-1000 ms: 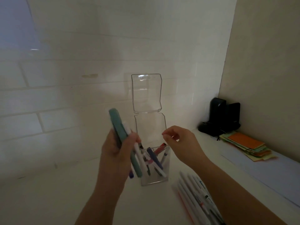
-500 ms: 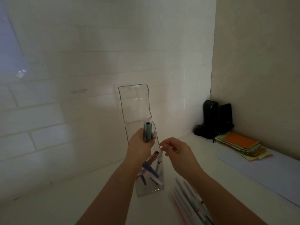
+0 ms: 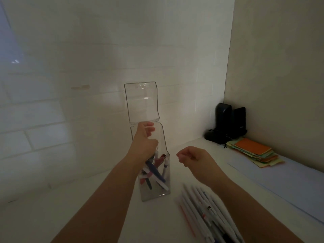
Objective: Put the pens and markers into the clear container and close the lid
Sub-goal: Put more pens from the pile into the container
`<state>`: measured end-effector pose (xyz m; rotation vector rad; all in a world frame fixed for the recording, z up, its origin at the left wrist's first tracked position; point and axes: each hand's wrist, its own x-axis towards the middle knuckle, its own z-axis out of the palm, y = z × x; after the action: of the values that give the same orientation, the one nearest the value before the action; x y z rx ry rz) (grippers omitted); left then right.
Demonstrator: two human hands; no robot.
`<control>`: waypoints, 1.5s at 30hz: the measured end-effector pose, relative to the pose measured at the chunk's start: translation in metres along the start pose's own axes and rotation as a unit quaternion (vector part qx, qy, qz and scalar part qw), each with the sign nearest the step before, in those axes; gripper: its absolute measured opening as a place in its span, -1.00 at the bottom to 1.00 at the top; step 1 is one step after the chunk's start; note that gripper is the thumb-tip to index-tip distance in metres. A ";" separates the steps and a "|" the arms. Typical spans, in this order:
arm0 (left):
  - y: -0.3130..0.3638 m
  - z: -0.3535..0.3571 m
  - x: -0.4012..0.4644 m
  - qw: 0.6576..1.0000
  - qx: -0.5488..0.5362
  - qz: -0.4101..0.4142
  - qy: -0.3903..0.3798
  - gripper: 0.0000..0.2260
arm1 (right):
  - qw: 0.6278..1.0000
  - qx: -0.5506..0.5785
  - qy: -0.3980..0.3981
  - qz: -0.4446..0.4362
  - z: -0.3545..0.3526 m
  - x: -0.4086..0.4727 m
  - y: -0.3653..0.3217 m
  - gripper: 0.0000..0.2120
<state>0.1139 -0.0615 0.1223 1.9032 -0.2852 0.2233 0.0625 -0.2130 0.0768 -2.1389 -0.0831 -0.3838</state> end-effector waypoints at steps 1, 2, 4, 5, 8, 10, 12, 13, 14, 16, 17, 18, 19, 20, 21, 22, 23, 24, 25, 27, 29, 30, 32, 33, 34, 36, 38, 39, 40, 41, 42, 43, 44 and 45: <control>0.003 -0.002 -0.007 0.999 0.016 0.030 0.012 -0.58 | 0.999 -0.026 -0.017 0.013 -0.009 -0.003 0.005 -0.90; 0.005 -0.004 -0.016 0.997 0.038 0.065 0.030 -0.60 | 0.997 -0.055 -0.045 0.029 -0.018 -0.006 0.009 -0.92; 0.004 -0.006 -0.042 0.986 0.072 0.134 0.069 -0.65 | 0.982 -0.133 -0.118 0.060 -0.035 -0.017 0.017 -0.89; 0.000 -0.005 -0.058 0.983 0.067 0.154 0.079 -0.69 | 0.970 -0.176 -0.153 0.070 -0.041 -0.023 0.021 -0.85; -0.025 0.010 -0.099 0.990 0.048 0.130 0.028 -0.81 | 0.933 -0.276 -0.210 0.093 -0.048 -0.046 0.027 -0.75; -0.049 0.029 -0.120 0.992 0.104 0.057 -0.045 -0.86 | 0.912 -0.320 -0.225 0.120 -0.048 -0.061 0.026 -0.66; -0.066 0.049 -0.134 0.963 0.248 -0.029 -0.106 -0.77 | 0.891 -0.352 -0.243 0.150 -0.047 -0.073 0.024 -0.57; -0.069 0.058 -0.138 0.933 0.328 -0.066 -0.135 -0.62 | 0.882 -0.365 -0.250 0.159 -0.045 -0.078 0.023 -0.54; -0.069 0.065 -0.141 0.907 0.380 -0.095 -0.154 -0.47 | 0.875 -0.377 -0.256 0.163 -0.042 -0.083 0.024 -0.50; -0.061 0.076 -0.141 0.887 0.414 -0.124 -0.162 -0.29 | 0.870 -0.388 -0.259 0.159 -0.033 -0.091 0.027 -0.49; -0.058 0.080 -0.140 0.887 0.413 -0.130 -0.161 -0.25 | 0.873 -0.387 -0.255 0.152 -0.029 -0.094 0.029 -0.52; -0.055 0.083 -0.138 0.887 0.411 -0.136 -0.162 -0.24 | 0.879 -0.382 -0.247 0.145 -0.025 -0.096 0.030 -0.58; -0.053 0.085 -0.137 0.884 0.414 -0.141 -0.165 -0.25 | 0.886 -0.374 -0.235 0.141 -0.022 -0.099 0.032 -0.65; -0.052 0.086 -0.135 0.882 0.417 -0.144 -0.168 -0.28 | 0.894 -0.364 -0.222 0.139 -0.019 -0.100 0.034 -0.69; -0.051 0.087 -0.134 0.881 0.420 -0.141 -0.168 -0.33 | 0.901 -0.354 -0.209 0.139 -0.018 -0.102 0.037 -0.70; -0.051 0.086 -0.134 0.882 0.419 -0.136 -0.168 -0.38 | 0.907 -0.345 -0.198 0.140 -0.016 -0.102 0.040 -0.67; -0.051 0.086 -0.133 0.884 0.418 -0.131 -0.165 -0.43 | 0.910 -0.339 -0.189 0.145 -0.015 -0.103 0.042 -0.62; -0.052 0.086 -0.133 0.884 0.420 -0.126 -0.163 -0.46 | 0.913 -0.332 -0.184 0.149 -0.015 -0.103 0.044 -0.60; -0.053 0.086 -0.134 0.881 0.428 -0.122 -0.163 -0.47 | 0.916 -0.321 -0.182 0.155 -0.015 -0.103 0.046 -0.60; -0.053 0.086 -0.135 0.869 0.452 -0.115 -0.167 -0.46 | 0.925 -0.291 -0.180 0.164 -0.016 -0.103 0.047 -0.62; -0.055 0.088 -0.136 0.861 0.470 -0.103 -0.164 -0.47 | 0.931 -0.274 -0.181 0.160 -0.018 -0.102 0.049 -0.63; -0.056 0.088 -0.137 0.861 0.475 -0.096 -0.155 -0.51 | 0.934 -0.266 -0.181 0.157 -0.020 -0.101 0.050 -0.63; -0.061 0.087 -0.137 0.864 0.479 -0.080 -0.136 -0.62 | 0.945 -0.218 -0.175 0.168 -0.022 -0.101 0.052 -0.64; -0.063 0.086 -0.137 0.869 0.473 -0.068 -0.129 -0.67 | 0.952 -0.182 -0.170 0.179 -0.023 -0.100 0.053 -0.66; -0.067 0.083 -0.137 0.879 0.455 -0.060 -0.128 -0.69 | 0.957 -0.145 -0.163 0.191 -0.025 -0.100 0.053 -0.67; -0.075 0.075 -0.135 0.932 0.337 -0.076 -0.110 -0.70 | 0.964 -0.066 -0.136 0.219 -0.027 -0.101 0.053 -0.68; -0.074 0.064 -0.133 0.983 0.130 -0.104 -0.082 -0.74 | 0.959 0.037 -0.110 0.258 -0.029 -0.103 0.051 -0.68; -0.070 0.060 -0.132 0.991 0.025 -0.106 -0.082 -0.80 | 0.954 0.080 -0.102 0.269 -0.030 -0.103 0.050 -0.68; -0.064 0.055 -0.131 0.989 -0.069 -0.105 -0.080 -0.85 | 0.951 0.112 -0.095 0.272 -0.031 -0.103 0.051 -0.67; -0.058 0.050 -0.129 0.981 -0.151 -0.101 -0.071 -0.88 | 0.949 0.135 -0.088 0.269 -0.032 -0.103 0.052 -0.66; -0.051 0.043 -0.128 0.969 -0.224 -0.089 -0.056 -0.89 | 0.949 0.157 -0.080 0.260 -0.033 -0.103 0.053 -0.66; -0.043 0.034 -0.127 0.957 -0.281 -0.067 -0.041 -0.87 | 0.949 0.180 -0.070 0.251 -0.033 -0.102 0.053 -0.66; -0.036 0.024 -0.123 0.947 -0.317 -0.039 -0.026 -0.86 | 0.946 0.203 -0.056 0.247 -0.033 -0.101 0.053 -0.67; -0.028 0.014 -0.118 0.943 -0.332 -0.004 -0.014 -0.87 | 0.941 0.227 -0.042 0.249 -0.032 -0.099 0.052 -0.67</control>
<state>0.0104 -0.0553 0.0580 1.2382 -0.3230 0.0771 -0.0291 -0.2603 0.0219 -1.6408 0.2928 0.0287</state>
